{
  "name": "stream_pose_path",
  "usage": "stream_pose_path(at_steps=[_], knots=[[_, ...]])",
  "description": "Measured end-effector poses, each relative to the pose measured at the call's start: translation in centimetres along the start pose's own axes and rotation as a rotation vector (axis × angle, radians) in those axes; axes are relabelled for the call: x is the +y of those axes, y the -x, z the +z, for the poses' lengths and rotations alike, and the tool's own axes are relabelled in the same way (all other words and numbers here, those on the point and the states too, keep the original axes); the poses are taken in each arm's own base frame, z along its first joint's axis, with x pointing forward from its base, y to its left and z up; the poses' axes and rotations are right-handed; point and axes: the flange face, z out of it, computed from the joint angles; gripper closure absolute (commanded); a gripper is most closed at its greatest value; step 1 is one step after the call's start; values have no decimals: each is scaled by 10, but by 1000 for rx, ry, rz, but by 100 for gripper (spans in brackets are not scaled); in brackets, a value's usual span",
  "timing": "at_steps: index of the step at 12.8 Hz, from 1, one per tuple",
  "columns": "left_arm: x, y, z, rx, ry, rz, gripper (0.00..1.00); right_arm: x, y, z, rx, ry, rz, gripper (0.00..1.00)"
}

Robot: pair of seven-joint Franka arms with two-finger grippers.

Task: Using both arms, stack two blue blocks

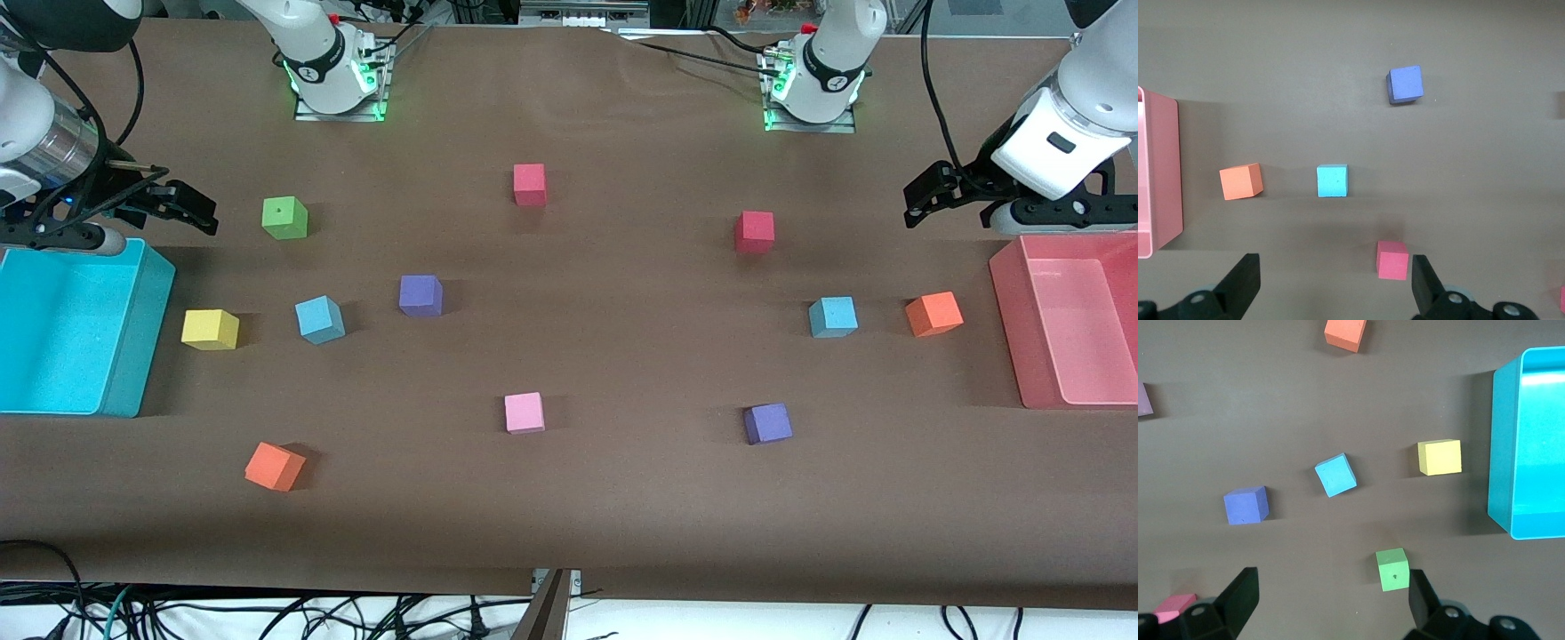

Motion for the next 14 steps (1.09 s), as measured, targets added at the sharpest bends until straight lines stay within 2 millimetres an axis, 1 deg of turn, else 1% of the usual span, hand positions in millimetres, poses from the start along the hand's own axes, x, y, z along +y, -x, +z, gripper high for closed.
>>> stream_pose_path(at_steps=[14], knots=[[-1, 0, 0, -2, 0, -2, 0, 4, -5, 11, -21, 2, 7, 1]])
